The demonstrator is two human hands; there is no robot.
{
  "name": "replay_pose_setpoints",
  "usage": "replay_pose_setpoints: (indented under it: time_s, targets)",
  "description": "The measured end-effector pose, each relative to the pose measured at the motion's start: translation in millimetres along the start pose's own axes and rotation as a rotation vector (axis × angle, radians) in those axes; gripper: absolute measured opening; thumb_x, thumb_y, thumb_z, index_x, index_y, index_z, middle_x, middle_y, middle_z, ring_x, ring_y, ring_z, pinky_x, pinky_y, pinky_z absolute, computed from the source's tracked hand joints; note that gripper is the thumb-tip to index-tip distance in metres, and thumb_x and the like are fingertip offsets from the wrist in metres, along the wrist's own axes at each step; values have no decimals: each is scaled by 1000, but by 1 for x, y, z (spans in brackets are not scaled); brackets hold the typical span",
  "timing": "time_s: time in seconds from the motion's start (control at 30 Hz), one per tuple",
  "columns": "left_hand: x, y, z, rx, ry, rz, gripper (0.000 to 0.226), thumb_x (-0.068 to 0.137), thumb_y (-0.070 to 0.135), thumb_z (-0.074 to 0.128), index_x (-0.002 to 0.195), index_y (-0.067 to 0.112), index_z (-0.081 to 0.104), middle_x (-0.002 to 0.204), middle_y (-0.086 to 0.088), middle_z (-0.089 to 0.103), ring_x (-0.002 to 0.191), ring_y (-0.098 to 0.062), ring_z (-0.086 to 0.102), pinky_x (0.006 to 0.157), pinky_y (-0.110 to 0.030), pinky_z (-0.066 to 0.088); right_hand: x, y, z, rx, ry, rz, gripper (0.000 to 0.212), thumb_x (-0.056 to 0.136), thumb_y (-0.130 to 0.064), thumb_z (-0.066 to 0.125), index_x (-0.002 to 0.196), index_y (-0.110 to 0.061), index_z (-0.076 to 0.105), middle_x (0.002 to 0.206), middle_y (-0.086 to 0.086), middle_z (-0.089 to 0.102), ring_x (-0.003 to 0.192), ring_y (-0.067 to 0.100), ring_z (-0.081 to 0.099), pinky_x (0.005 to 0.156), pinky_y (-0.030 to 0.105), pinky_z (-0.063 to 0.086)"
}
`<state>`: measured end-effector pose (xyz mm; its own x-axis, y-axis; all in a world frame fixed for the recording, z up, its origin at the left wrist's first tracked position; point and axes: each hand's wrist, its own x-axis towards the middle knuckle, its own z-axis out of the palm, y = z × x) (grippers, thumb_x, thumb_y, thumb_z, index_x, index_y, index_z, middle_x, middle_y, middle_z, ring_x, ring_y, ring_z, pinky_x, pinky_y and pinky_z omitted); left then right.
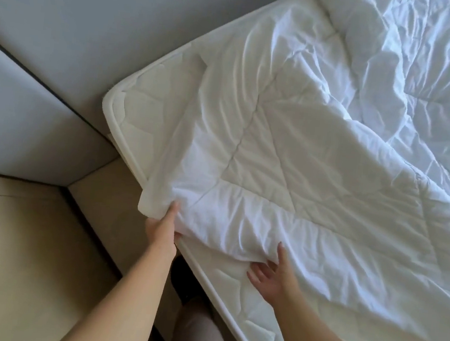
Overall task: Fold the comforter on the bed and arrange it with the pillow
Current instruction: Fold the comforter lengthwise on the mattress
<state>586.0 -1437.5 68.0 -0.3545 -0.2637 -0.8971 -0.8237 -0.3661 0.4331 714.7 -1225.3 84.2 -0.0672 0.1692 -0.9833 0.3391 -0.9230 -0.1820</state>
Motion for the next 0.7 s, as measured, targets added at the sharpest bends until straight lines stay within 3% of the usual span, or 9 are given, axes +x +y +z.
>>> replay_pose_setpoints:
  time_s: [0.1,0.2,0.27,0.4,0.5,0.7]
  targets:
    - [-4,11,11,-134,-53,-36,47,78,34,83,115,15,62,117,-7,69,108,-29,66,96,-50,55,3,-15,14,219,24,-45,66,85,-46,74,137,-12,51,132,11,58,125,29,57,111,50,42]
    - [-21,31,25,-305,-293,-121,30,85,30,76,110,16,66,124,-12,69,115,-31,64,105,-52,48,-1,-32,29,311,40,-107,59,83,-47,76,130,-15,58,121,10,64,106,27,63,106,47,47]
    - [-34,48,30,-317,-393,-89,28,89,28,72,114,16,69,124,-10,70,119,-30,63,107,-51,46,-9,-44,35,365,28,-128,56,80,-46,79,122,-14,60,113,12,67,105,31,64,102,49,49]
    - [-61,84,26,-242,-509,46,42,88,24,68,129,17,64,126,-6,70,121,-29,64,104,-51,49,-51,-59,40,494,-54,-152,76,58,-34,94,124,-13,63,106,13,76,103,30,70,79,43,59]
    - [-80,103,21,-211,-578,138,46,92,24,64,137,22,58,133,-4,66,122,-28,63,98,-53,52,-85,-71,37,360,-58,-259,43,88,-30,73,126,-14,63,99,9,78,99,24,71,63,34,62]
    - [-130,149,52,-138,-780,288,46,97,23,60,143,20,53,139,-10,61,126,-30,60,95,-44,56,-163,-130,36,295,-160,-456,39,86,-28,73,121,-14,66,109,7,76,101,23,72,80,39,62]
